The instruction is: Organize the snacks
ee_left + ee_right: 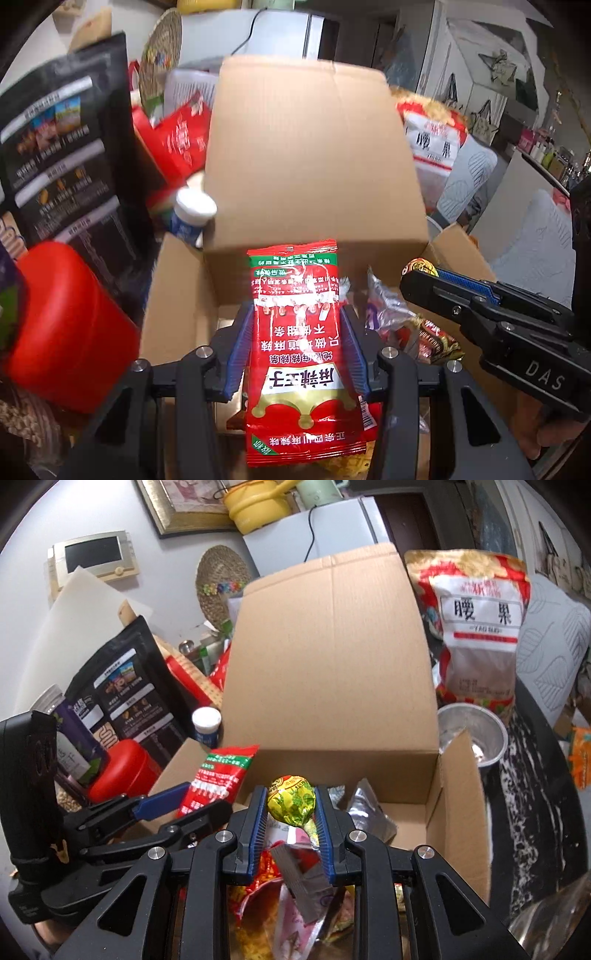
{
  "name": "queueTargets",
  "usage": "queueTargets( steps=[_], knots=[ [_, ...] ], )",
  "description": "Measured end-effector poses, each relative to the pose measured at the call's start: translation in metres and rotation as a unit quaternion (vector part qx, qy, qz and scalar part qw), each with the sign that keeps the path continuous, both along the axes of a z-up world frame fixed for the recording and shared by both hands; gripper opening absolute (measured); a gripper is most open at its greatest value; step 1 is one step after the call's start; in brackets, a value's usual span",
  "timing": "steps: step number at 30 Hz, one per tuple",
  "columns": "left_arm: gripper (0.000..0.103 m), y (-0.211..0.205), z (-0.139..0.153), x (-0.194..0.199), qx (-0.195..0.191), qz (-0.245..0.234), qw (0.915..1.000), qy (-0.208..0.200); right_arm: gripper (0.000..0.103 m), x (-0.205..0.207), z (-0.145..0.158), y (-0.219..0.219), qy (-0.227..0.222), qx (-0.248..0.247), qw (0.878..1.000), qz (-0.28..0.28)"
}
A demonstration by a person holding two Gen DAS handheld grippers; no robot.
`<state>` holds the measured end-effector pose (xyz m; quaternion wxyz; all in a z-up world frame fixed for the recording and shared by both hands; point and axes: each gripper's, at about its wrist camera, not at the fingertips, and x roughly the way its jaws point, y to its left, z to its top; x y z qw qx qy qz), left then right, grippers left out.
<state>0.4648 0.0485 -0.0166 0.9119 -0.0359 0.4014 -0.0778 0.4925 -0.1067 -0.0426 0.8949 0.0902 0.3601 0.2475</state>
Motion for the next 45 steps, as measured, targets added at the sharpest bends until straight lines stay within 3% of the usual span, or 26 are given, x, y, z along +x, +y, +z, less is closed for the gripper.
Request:
queueTargets(
  steps=[14, 25, 30, 33, 38, 45],
  knots=[
    [0.046, -0.003, -0.023, 0.014, 0.017, 0.002, 0.9984, 0.054, 0.026, 0.012, -0.028, 0.01, 0.062, -0.015, 0.998, 0.006],
    [0.046, -0.009, -0.027, 0.018, 0.039, -0.003, 0.997, 0.067, 0.027, 0.018, -0.03, 0.011, 0.073, -0.028, 0.997, 0.005],
    [0.046, -0.018, -0.026, 0.02, 0.052, 0.0, 0.9965, 0.065, 0.038, 0.017, -0.026, 0.011, 0.073, -0.03, 0.997, 0.003],
    [0.046, -0.018, -0.023, 0.018, 0.056, 0.007, 0.9965, 0.061, 0.038, 0.014, -0.021, 0.01, 0.069, -0.034, 0.997, 0.004],
    [0.047, -0.022, -0.006, 0.008, 0.08, 0.024, 0.9963, 0.019, 0.039, 0.004, -0.008, 0.003, 0.046, -0.037, 0.998, -0.009],
    [0.047, -0.014, 0.014, -0.01, 0.066, 0.033, 0.9973, -0.004, 0.042, -0.016, 0.006, -0.005, 0.031, -0.041, 0.998, -0.022]
  ],
)
